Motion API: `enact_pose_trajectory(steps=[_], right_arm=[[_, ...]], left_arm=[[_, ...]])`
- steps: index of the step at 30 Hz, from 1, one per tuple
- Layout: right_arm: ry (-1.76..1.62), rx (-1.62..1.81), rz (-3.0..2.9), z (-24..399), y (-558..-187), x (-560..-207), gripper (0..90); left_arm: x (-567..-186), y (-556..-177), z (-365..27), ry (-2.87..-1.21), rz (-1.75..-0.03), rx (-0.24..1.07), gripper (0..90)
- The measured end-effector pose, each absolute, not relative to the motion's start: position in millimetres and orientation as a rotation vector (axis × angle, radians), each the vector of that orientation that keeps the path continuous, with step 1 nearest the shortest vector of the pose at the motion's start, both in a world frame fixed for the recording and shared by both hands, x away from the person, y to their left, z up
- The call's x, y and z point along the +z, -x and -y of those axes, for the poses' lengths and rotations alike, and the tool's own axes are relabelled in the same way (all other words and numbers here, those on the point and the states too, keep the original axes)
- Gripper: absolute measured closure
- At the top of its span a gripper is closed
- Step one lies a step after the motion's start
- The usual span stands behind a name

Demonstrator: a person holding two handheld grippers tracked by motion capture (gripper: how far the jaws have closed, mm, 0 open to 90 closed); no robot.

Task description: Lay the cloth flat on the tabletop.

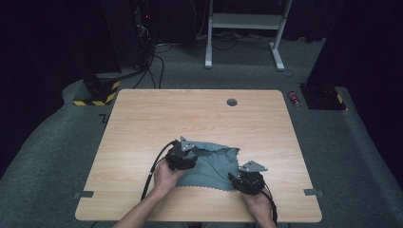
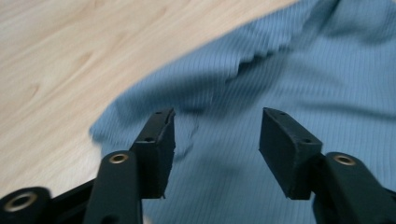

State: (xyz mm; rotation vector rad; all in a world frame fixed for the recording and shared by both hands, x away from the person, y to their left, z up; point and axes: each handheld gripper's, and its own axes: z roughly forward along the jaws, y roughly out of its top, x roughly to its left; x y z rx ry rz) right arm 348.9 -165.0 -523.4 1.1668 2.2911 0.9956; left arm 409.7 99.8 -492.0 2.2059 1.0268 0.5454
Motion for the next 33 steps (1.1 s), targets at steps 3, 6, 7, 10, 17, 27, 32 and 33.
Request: enact_pose_trajectory(steps=[3,6,7,10,17,27,32,33], right_arm=[[-1.169,0.995,-2.289,164.8,-348.9,-523.5,48.7],[-1.171,0.994,-2.288,164.7,-348.9,-523.5,48.7],[-1.17,0.994,-2.288,164.7,-348.9,-523.5,48.7],[-1.171,0.994,-2.288,164.7,-348.9,-523.5,48.7],[-1.173,0.996,-2.287,164.5,-348.9,-523.5,48.7],[-1.197,0.991,-2.273,163.5,-347.7,-523.5,47.8],[-1.196,0.99,-2.271,163.7,-348.0,-523.6,47.6],[-1.199,0.989,-2.269,163.6,-348.1,-523.6,47.5]], left_arm=[[-490.1,-417.1,-89.4,-2.226,-1.009,0.562,47.9],[-487.8,-425.2,-82.3,-2.229,-0.992,0.555,53.0],[-487.0,-427.7,-81.0,-2.232,-0.99,0.549,56.8],[-483.6,-436.1,-80.9,-2.195,-0.955,0.497,76.8],[-471.6,-455.1,-84.2,-2.143,-0.985,0.389,90.0],[-456.7,-486.0,-95.0,-2.094,-1.038,0.357,90.0],[-458.5,-474.1,-90.9,-2.132,-0.921,0.31,71.9],[-459.4,-472.9,-91.0,-2.146,-0.916,0.304,67.7]])
